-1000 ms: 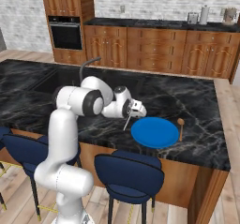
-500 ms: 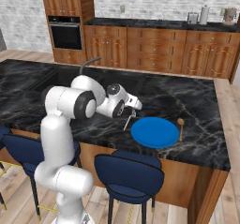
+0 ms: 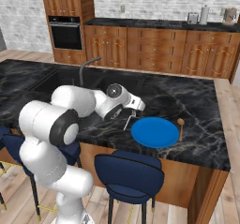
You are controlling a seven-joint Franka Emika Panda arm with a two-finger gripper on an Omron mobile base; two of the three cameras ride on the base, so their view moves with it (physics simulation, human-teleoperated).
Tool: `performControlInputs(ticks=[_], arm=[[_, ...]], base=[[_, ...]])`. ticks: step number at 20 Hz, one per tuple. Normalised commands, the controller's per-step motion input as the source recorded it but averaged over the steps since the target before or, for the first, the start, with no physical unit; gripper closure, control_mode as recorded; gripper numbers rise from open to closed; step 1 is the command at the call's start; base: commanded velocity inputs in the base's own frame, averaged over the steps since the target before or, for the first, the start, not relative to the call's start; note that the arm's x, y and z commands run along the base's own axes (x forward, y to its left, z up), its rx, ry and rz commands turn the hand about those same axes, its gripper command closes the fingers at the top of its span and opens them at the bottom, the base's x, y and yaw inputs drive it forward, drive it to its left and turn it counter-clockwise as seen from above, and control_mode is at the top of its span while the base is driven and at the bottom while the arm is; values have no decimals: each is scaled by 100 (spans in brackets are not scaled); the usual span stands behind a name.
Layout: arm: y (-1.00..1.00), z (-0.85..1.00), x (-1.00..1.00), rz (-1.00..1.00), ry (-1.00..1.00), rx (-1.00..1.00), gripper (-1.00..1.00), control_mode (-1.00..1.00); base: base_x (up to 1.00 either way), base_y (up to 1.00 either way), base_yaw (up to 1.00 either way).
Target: Take the fork and place it on the left side of the plate. Then take the spoon and place it on the right side of the plate. Make sure they're directly next to the plate.
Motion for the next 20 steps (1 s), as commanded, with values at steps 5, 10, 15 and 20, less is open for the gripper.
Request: performControlInputs(ticks=[5, 10, 15, 20], arm=[[-23, 74, -100, 0, 21, 0, -100, -100], [-12, 43, -99, 0, 29, -4, -100, -100], [0, 17, -99, 0, 29, -5, -100, -100], [0, 1, -100, 0, 13, -5, -100, -100]], base=[[0, 0, 0], [0, 0, 0], [0, 0, 0], [0, 0, 0]])
